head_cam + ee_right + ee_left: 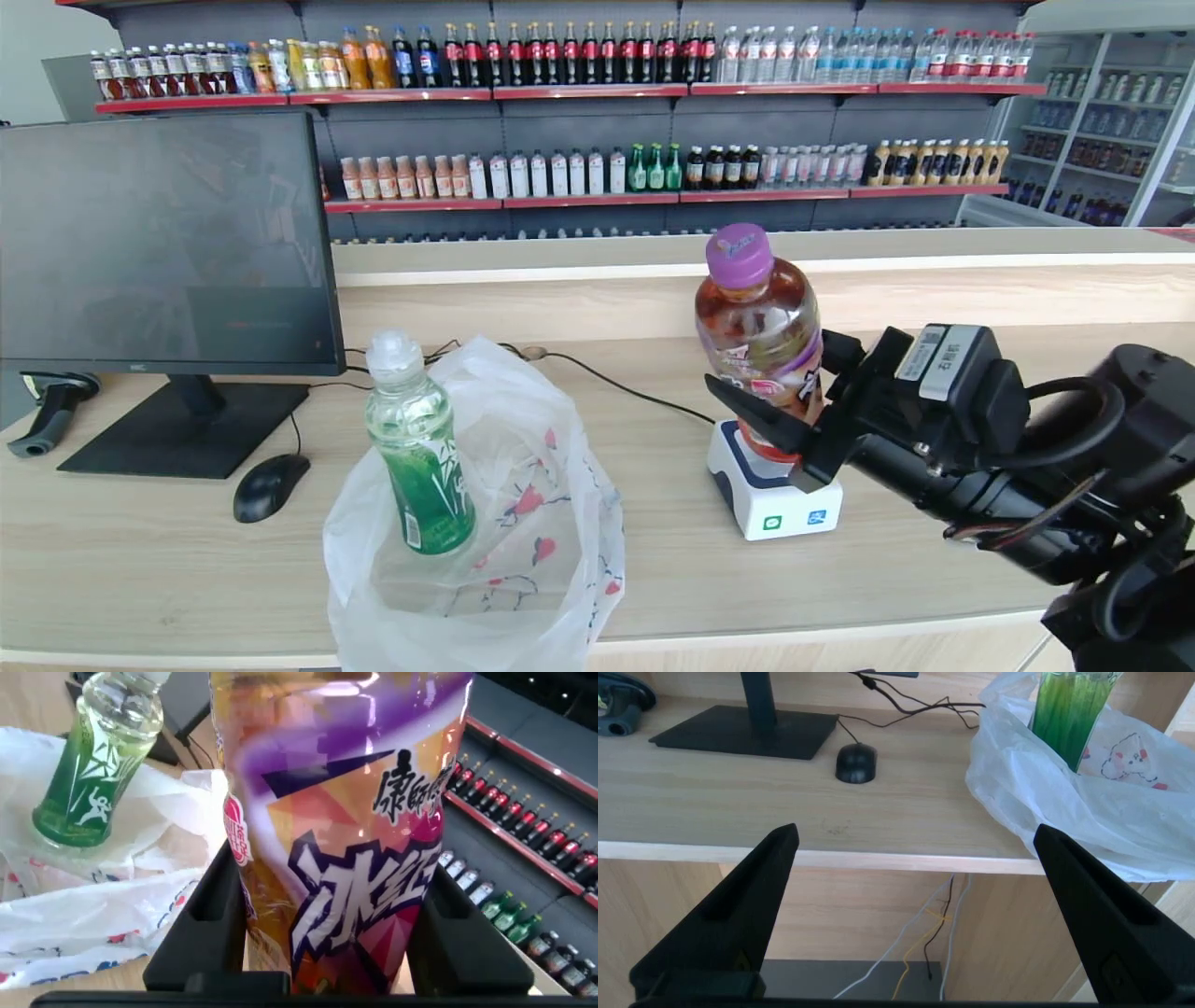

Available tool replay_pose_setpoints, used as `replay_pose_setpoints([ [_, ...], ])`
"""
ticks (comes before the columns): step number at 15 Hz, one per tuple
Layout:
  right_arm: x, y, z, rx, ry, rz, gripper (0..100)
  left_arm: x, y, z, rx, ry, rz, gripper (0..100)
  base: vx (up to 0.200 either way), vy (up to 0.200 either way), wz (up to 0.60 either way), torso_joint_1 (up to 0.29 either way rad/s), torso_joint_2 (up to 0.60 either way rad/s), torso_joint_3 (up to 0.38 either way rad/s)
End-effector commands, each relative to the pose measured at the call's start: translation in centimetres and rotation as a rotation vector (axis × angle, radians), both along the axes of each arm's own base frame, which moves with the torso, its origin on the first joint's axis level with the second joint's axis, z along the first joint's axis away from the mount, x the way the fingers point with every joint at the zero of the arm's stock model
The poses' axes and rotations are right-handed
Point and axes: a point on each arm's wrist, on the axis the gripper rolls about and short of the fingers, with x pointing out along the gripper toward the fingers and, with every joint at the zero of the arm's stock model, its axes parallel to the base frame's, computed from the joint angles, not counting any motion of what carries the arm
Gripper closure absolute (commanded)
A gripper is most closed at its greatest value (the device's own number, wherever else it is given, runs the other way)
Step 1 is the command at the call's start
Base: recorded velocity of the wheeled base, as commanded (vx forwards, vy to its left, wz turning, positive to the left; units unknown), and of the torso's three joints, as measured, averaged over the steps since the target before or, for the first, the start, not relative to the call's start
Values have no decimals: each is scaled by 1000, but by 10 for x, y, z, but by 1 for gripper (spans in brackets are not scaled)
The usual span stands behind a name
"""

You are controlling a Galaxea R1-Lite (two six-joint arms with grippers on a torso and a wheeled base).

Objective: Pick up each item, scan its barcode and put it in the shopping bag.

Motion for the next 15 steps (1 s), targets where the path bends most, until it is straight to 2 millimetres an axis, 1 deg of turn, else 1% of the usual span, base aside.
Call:
replay_pose_setpoints([
  [1,-29,5,23,116,4,28,100,0,0,0,-1,-1,0,0,0,0,0,0,0,0],
  [2,-35,5,29,161,20,27,100,0,0,0,-1,-1,0,0,0,0,0,0,0,0],
  [4,-39,1,34,221,50,2,100,0,0,0,-1,-1,0,0,0,0,0,0,0,0],
  [5,-41,-2,41,281,63,-7,100,0,0,0,1,-1,0,0,0,0,0,0,0,0],
  [6,-43,-3,45,318,78,-17,100,0,0,0,1,-1,0,0,0,0,0,0,0,0],
  [7,-44,-4,45,326,83,-19,100,0,0,0,-1,-1,0,0,0,0,0,0,0,0],
  [8,-46,-7,47,382,118,-31,100,0,0,0,-1,-1,0,0,0,0,0,0,0,0],
  [10,-49,-10,48,431,154,-39,100,0,0,0,-1,-1,0,0,0,0,0,0,0,0],
  [11,-49,-17,48,440,159,-54,100,0,0,0,-1,-1,0,0,0,0,0,0,0,0],
  [12,-49,-19,46,452,180,-56,100,0,0,0,-1,-1,0,0,0,0,0,0,0,0],
  [15,-53,-17,44,451,196,-41,100,0,0,0,-1,-1,0,0,0,0,0,0,0,0],
])
